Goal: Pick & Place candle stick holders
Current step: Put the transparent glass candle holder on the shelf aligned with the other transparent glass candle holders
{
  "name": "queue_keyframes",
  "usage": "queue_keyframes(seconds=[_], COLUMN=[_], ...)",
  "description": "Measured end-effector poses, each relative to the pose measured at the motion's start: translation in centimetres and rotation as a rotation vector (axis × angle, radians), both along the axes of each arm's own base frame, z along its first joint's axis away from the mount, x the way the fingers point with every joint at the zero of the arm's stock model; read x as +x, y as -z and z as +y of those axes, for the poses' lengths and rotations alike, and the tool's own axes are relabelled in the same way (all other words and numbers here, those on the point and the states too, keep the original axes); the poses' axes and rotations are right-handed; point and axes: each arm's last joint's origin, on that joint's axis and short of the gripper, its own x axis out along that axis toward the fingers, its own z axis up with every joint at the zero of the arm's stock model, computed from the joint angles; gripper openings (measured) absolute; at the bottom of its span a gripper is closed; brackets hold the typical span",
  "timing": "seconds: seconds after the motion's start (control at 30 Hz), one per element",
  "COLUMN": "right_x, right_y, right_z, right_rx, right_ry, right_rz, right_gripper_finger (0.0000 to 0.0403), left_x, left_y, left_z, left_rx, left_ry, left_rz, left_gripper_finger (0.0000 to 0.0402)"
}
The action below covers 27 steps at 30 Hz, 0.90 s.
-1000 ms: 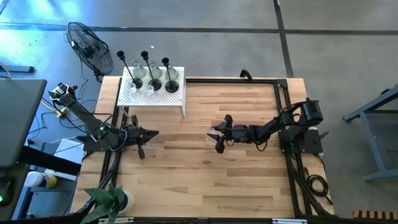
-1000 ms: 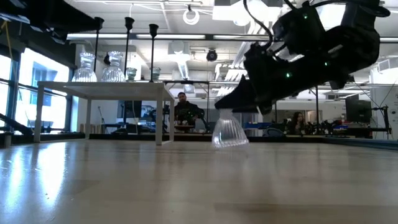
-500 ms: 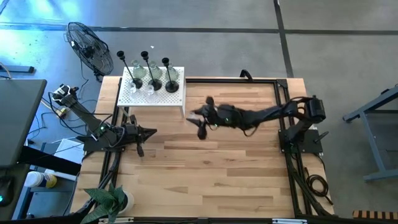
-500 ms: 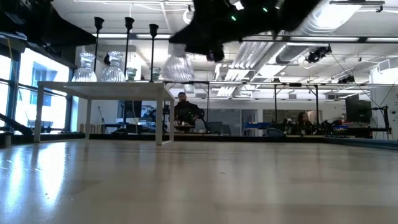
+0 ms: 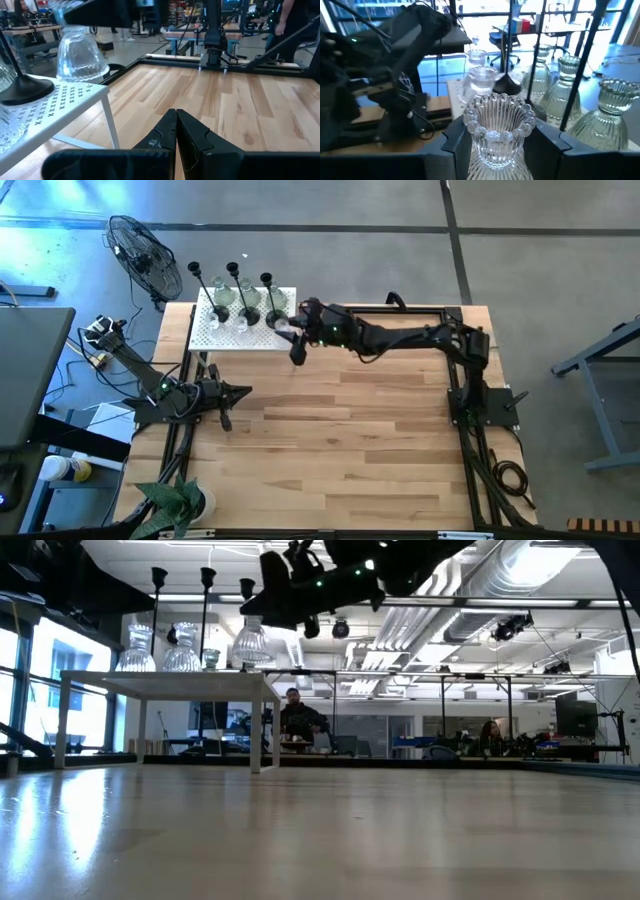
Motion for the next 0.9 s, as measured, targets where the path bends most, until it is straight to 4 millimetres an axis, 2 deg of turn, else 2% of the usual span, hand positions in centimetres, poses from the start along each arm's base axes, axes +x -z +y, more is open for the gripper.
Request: queue_keyframes(seconds=[0.17, 0.3, 0.4, 0.9], right_x=[0.6, 1.1, 1.5, 1.5], right_y=[0.3, 1.4, 2.4, 2.6], right_z=[-1.6, -2.3, -2.4, -2.5], right_rx=[0.008, 0.014, 0.011, 0.007], right_ry=[0.012, 0.021, 0.021, 0.052], right_rz=[0.008, 0.013, 0.002, 0.019], right_gripper_finger=[0.0139, 0.0140, 0.0140, 0.0145], left_x=[0.0, 0.0, 0.0, 0.0], left_y=[0.0, 0.0, -0.1, -0.3], left_z=[0.0, 0.0, 0.0, 0.0], left_rx=[0.007, 0.007, 0.007, 0.011], left_ry=[0.000, 0.001, 0.002, 0.005], left_rz=[0.002, 0.002, -0.006, -0.013], left_gripper_finger=[0.0003, 0.0003, 0.0003, 0.0003])
